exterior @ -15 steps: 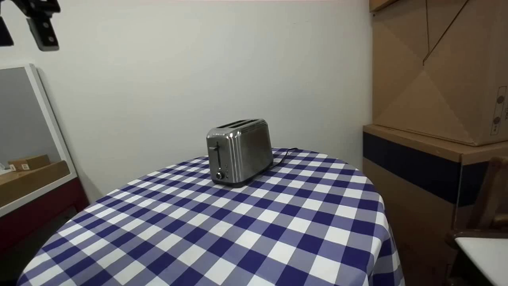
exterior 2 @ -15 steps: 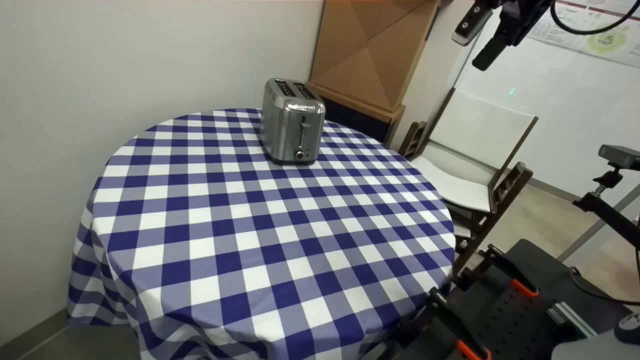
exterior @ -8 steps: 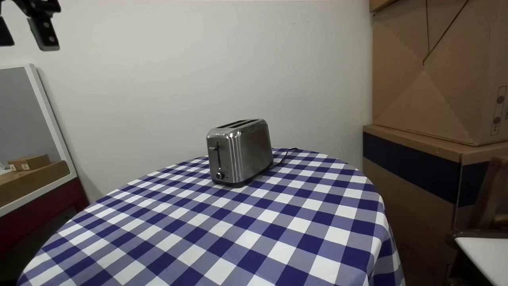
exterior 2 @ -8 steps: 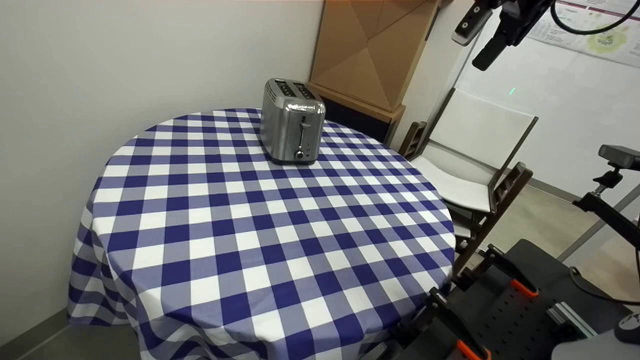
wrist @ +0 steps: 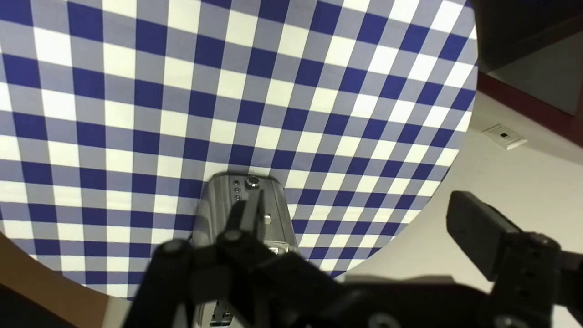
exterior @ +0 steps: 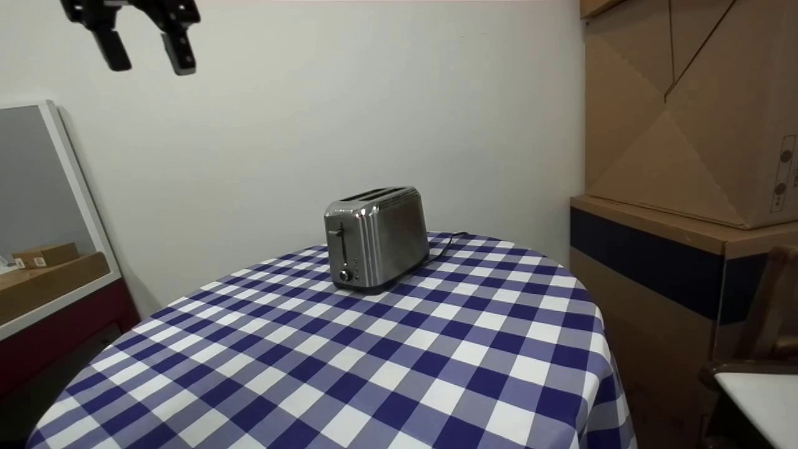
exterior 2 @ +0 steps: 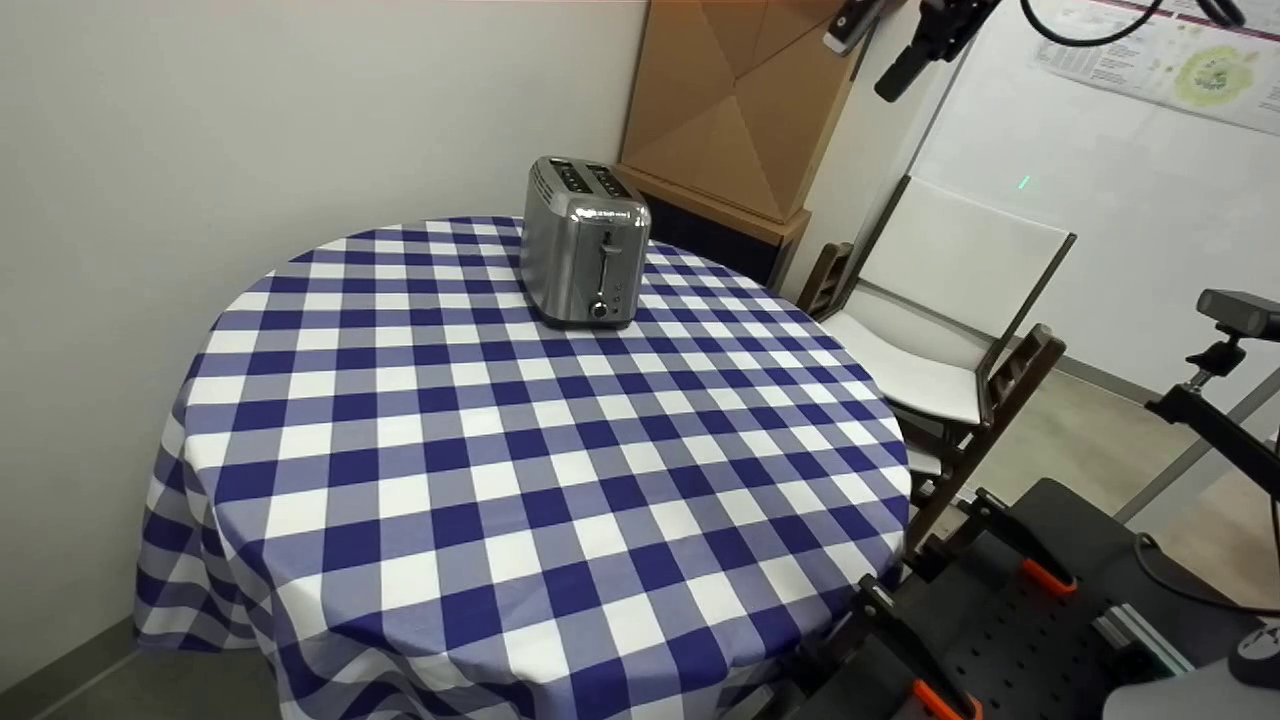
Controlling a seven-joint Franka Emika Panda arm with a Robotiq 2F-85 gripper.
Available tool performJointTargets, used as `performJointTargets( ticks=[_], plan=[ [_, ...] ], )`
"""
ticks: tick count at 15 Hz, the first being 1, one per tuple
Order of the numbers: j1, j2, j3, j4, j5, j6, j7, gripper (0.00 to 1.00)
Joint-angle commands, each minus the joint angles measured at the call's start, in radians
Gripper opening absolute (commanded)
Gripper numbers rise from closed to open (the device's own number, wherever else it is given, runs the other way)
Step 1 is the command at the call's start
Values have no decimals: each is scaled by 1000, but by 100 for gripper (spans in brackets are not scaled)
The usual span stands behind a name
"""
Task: Push the lever on the toaster down.
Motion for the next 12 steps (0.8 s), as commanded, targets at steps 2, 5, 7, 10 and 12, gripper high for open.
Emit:
performJointTargets(
  ticks=[2,5,7,10,12],
  plan=[
    [21,294,-29,233,70,26,-82,100],
    [12,453,-17,385,143,-22,-116,100],
    [-11,566,11,488,148,-34,-101,100],
    [-45,721,50,630,110,-52,-54,100],
    [-59,809,69,710,70,-49,4,100]
  ],
)
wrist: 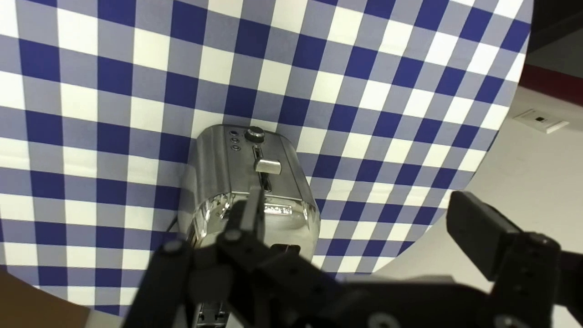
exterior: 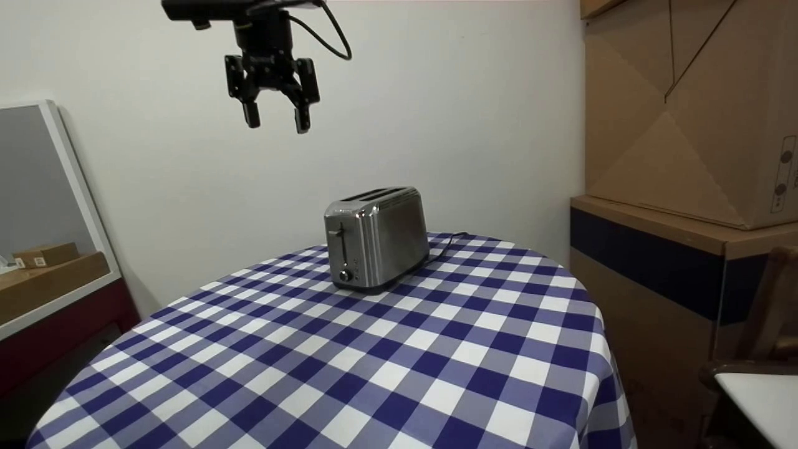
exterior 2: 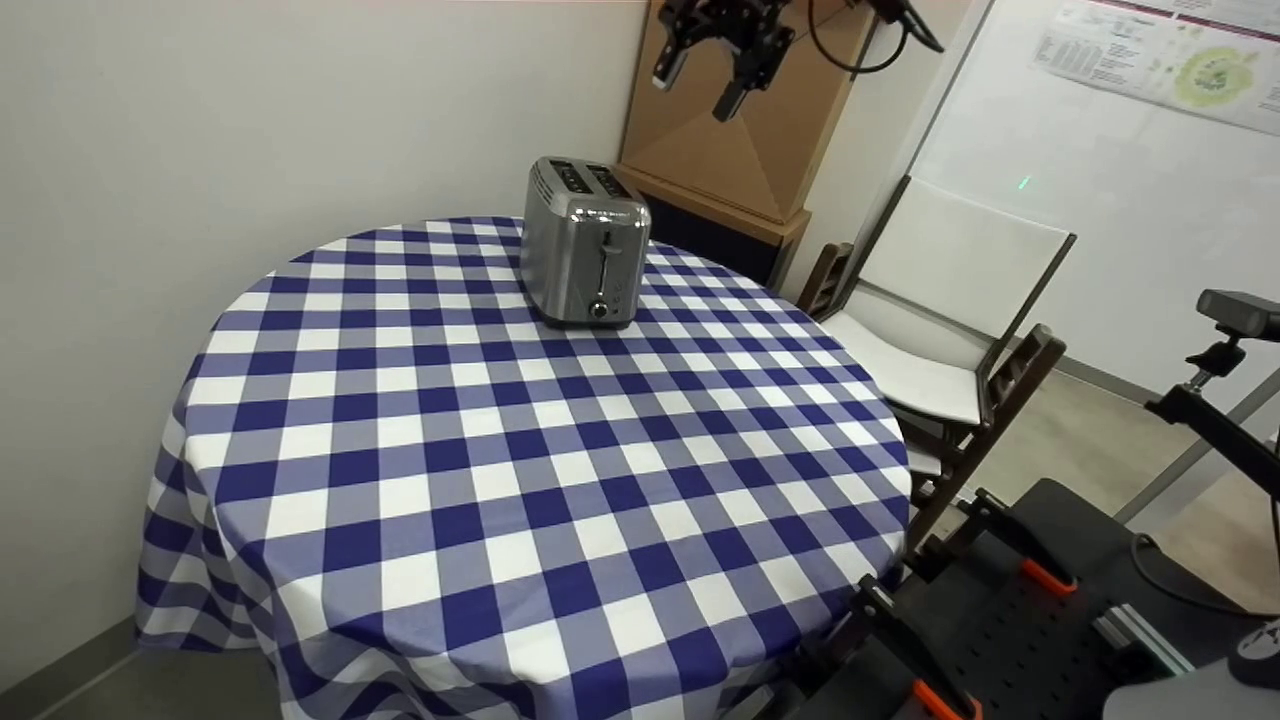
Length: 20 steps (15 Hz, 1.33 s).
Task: Push the lever on the toaster down.
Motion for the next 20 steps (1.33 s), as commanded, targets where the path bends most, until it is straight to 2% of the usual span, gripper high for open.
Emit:
performJointTargets(
  ticks=[1,4,6,8,16,20],
  plan=[
    [-40,181,43,196,-52,-45,92,100],
    [-44,274,56,284,-104,-37,166,98],
    [-44,318,61,331,-132,-49,201,74],
    [-44,353,68,370,-147,-64,222,62],
    [-41,415,75,439,-182,-94,251,0],
    [-37,435,68,454,-212,-86,263,0]
  ],
)
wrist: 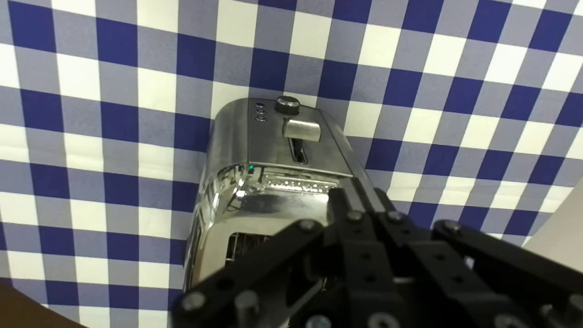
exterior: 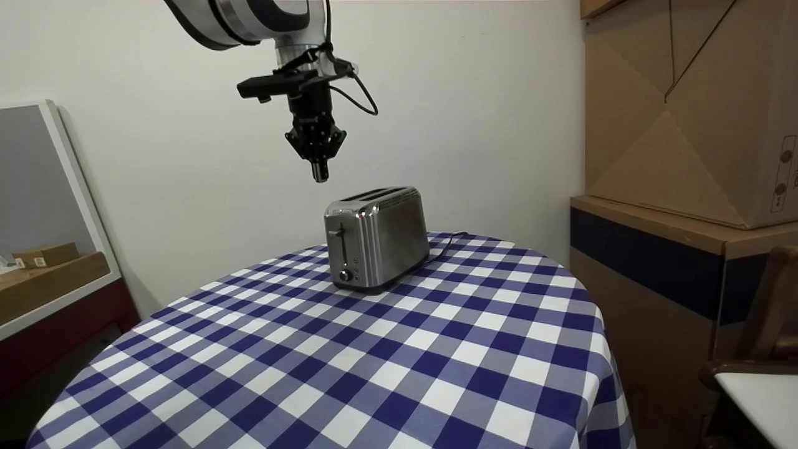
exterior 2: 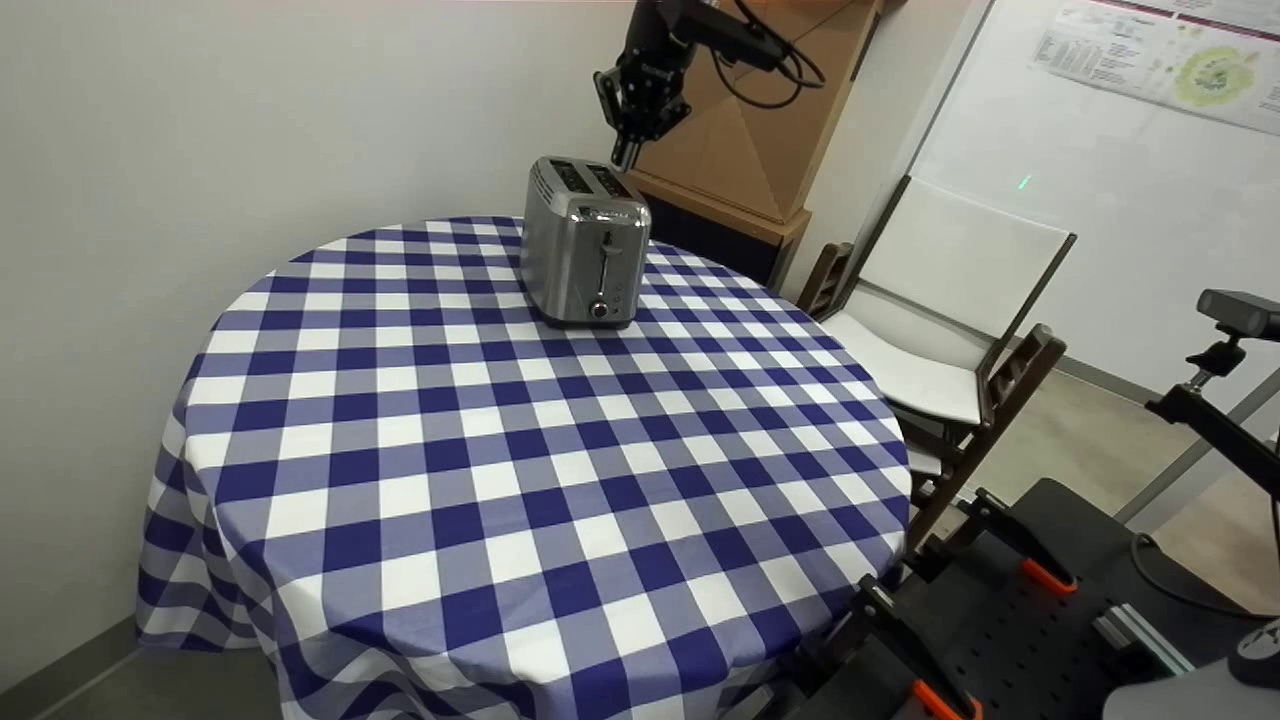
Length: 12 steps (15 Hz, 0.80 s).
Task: Push the lever on the toaster down.
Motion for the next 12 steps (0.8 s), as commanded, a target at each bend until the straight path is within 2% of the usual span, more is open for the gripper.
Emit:
performJointTargets(
  ticks=[1,12],
  plan=[
    [-4,35,3,48,-48,-18,38,0],
    [8,118,0,32,-117,60,42,0]
  ],
)
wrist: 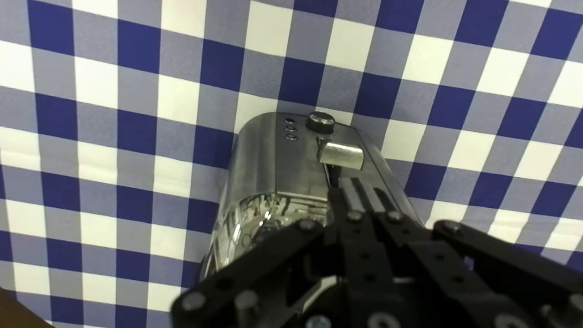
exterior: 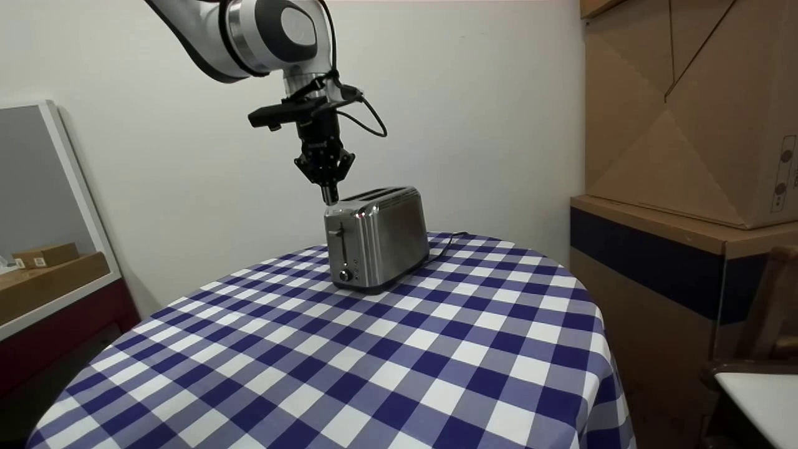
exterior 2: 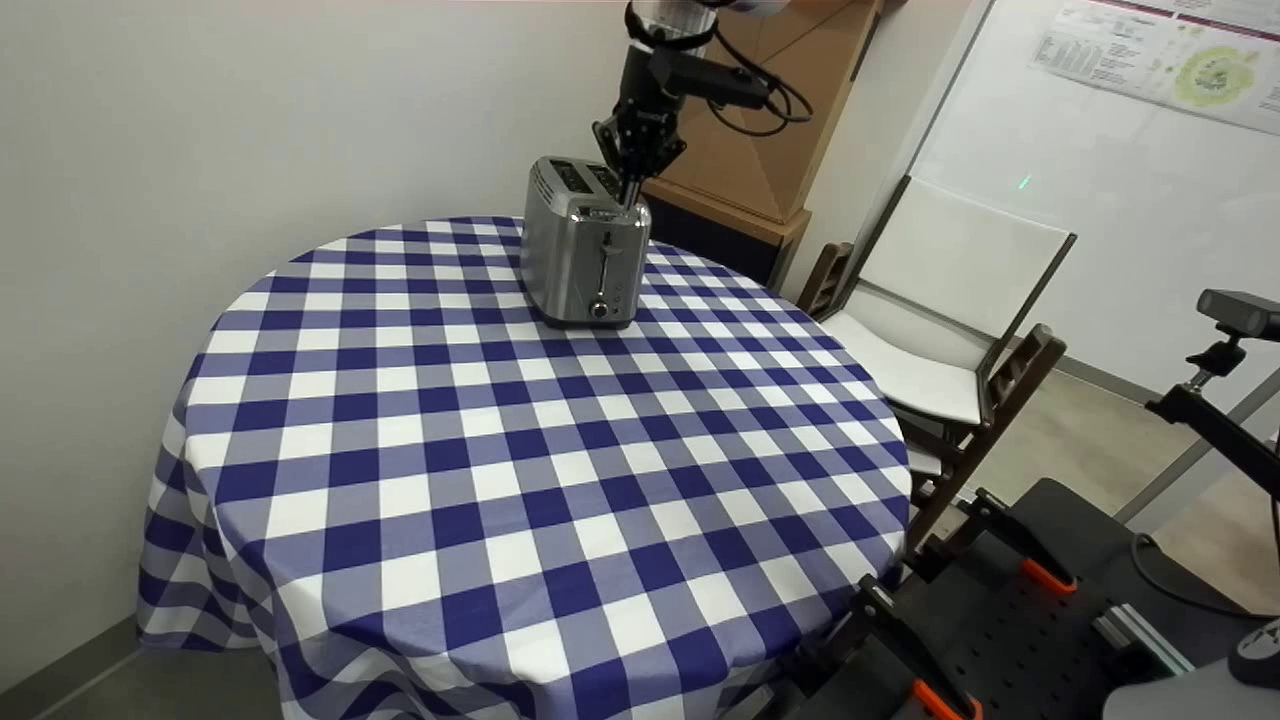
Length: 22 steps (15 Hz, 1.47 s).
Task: Push the lever on the toaster down.
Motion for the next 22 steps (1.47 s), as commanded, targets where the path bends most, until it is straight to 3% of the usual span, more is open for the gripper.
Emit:
performJointTargets(
  ticks=[1,15,22],
  plan=[
    [9,49,3,20,-42,33,20,0],
    [38,237,-6,8,-100,228,18,0],
    [19,170,24,-46,-73,224,-4,0]
  ],
)
